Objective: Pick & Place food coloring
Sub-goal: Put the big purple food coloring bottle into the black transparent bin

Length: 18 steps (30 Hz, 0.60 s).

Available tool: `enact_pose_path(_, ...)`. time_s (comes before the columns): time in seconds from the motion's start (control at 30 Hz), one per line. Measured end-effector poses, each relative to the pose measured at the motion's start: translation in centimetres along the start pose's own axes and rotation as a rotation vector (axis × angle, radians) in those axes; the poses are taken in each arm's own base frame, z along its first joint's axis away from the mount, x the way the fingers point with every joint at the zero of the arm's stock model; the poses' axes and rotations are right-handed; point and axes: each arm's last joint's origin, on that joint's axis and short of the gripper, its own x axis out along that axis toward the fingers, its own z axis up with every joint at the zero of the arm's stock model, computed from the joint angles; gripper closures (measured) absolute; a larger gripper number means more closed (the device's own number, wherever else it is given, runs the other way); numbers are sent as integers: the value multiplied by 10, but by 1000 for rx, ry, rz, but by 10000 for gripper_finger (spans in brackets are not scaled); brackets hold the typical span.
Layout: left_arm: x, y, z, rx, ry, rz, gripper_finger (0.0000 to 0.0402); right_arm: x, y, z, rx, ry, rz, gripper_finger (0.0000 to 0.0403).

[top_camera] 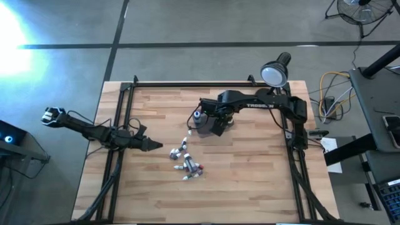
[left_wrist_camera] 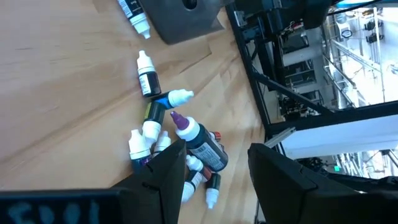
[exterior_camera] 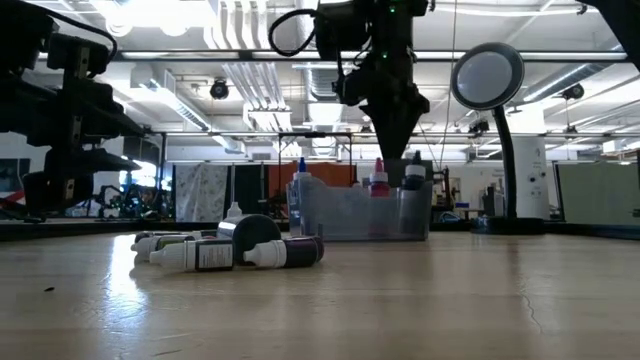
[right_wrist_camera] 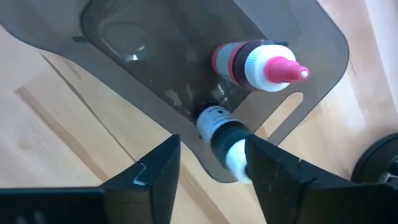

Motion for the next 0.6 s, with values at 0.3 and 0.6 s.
enact_pose_path(0.3,0,0,0,1,1,2,250,-10,4,-12,-56,30,-8,185)
enact_pose_path(0.6,0,0,0,20,-12,8,250,-42,55,-43,-233,-51,234,174)
